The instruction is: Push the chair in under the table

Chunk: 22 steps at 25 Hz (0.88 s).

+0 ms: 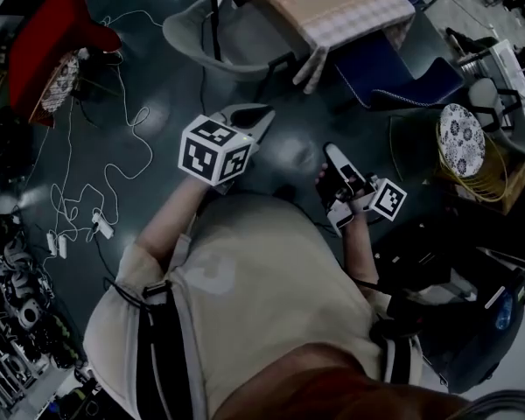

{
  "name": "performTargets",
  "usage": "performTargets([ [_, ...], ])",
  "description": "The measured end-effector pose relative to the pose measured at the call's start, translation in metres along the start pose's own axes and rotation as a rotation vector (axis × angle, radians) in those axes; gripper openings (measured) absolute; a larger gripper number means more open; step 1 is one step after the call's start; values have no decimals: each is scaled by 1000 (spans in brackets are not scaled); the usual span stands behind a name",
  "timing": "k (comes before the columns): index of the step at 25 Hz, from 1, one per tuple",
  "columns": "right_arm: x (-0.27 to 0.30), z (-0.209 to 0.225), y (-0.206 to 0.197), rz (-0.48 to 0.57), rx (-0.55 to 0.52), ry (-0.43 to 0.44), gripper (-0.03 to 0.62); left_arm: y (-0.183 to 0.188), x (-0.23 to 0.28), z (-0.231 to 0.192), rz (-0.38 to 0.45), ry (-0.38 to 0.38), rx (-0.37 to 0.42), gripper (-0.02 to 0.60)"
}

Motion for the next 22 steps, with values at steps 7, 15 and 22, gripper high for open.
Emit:
performTargets([
  [7, 101, -6, -34, -10, 2, 23, 12, 0, -51, -99, 47, 8, -76, 8],
  [15, 222, -10, -79, -161, -181, -101, 12, 10, -118, -213, 164, 83, -204, 8],
  [22, 326, -5, -128, -295, -112, -63, 12, -1, -190, -298, 242, 154, -289, 8],
])
Point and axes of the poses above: the fingertips, and each gripper's own axes: x forward along the fingers, z to its right, y out of its top, the point moved 3 cm from there along -x, backward along the fingers, and after that the axes turned 4 degrees about -x, right-handed, at the moved point
